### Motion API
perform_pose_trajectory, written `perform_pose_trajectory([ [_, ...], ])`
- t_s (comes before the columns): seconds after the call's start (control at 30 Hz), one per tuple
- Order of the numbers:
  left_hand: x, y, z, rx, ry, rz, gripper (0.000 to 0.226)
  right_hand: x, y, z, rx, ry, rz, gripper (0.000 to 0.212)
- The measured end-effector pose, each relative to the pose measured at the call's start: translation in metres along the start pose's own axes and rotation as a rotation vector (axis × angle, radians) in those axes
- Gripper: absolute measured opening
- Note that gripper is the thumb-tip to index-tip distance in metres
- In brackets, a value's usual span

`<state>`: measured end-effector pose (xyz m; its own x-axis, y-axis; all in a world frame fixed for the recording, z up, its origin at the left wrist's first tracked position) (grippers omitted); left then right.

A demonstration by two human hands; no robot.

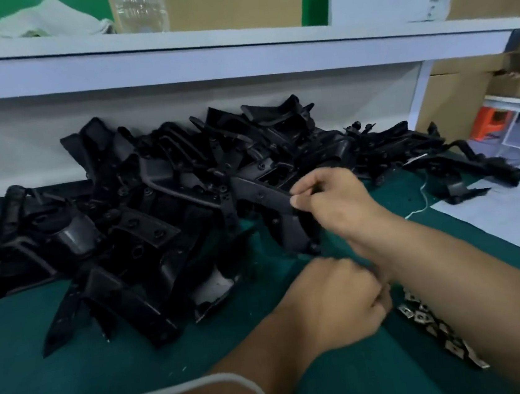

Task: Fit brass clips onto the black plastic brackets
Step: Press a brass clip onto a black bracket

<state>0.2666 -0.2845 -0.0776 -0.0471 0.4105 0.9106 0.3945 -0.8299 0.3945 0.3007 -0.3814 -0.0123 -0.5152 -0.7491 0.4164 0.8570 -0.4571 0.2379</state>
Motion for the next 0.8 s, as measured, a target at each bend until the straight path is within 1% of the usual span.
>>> perform_pose_trajectory([
  [0.07, 0.003, 0.001, -0.003, -0.047, -0.008, -0.034, 0.020, 0.023, 0.007, -0.006, -0.042, 0.053, -0.097, 0.010],
  [0.13, 0.003, 0.001, -0.004, -0.050, -0.013, -0.064, 0.019, 0.042, 0.014, -0.013, -0.038, 0.082, -0.125, 0.008],
  [0.2, 0.004, 0.000, -0.001, -0.024, -0.043, -0.083, 0.020, 0.064, 0.017, -0.021, 0.078, -0.090, -0.128, 0.006],
  [0.27, 0.002, 0.000, 0.000, 0.012, -0.056, -0.116, 0.023, 0.082, 0.016, -0.024, 0.210, -0.227, -0.124, 0.013],
  [0.33, 0.002, 0.001, 0.001, 0.066, -0.059, -0.153, 0.026, 0.094, 0.014, -0.025, 0.270, -0.191, -0.118, 0.014],
  [0.4, 0.000, 0.002, 0.003, 0.123, -0.062, -0.183, 0.027, 0.101, 0.013, -0.029, 0.279, -0.181, -0.100, 0.015],
  [0.5, -0.002, 0.003, 0.005, 0.169, -0.069, -0.194, 0.026, 0.112, 0.010, -0.041, 0.279, -0.430, -0.022, 0.026],
  [0.53, -0.003, 0.003, 0.005, 0.176, -0.067, -0.185, 0.025, 0.118, 0.007, -0.048, 0.249, -0.546, -0.004, 0.029],
  [0.6, -0.004, 0.003, 0.006, 0.174, -0.067, -0.167, 0.025, 0.130, -0.001, -0.065, 0.130, -0.741, 0.043, 0.037],
  [0.63, -0.004, 0.003, 0.006, 0.169, -0.068, -0.164, 0.025, 0.136, -0.005, -0.072, 0.080, -0.762, 0.070, 0.036],
  [0.67, -0.004, 0.004, 0.005, 0.170, -0.064, -0.163, 0.025, 0.139, -0.008, -0.078, 0.054, -0.717, 0.094, 0.029],
  [0.73, -0.004, 0.004, 0.004, 0.175, -0.055, -0.161, 0.024, 0.144, -0.015, -0.085, 0.075, -0.627, 0.128, 0.013],
  [0.8, -0.003, 0.004, 0.004, 0.189, -0.050, -0.149, 0.025, 0.147, -0.023, -0.086, 0.144, -0.603, 0.124, 0.023],
])
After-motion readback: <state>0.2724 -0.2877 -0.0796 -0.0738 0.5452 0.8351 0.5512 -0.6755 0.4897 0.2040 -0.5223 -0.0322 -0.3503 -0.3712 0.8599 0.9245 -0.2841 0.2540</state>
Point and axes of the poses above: each hand's wrist, its own y-axis towards the middle knuckle, its own x-axis out of the back of the hand, z = x × y, the point moved 1 cm from there along y, towards the middle knuckle, and after that the axes turned 4 degrees about x, right-handed, at the moved point
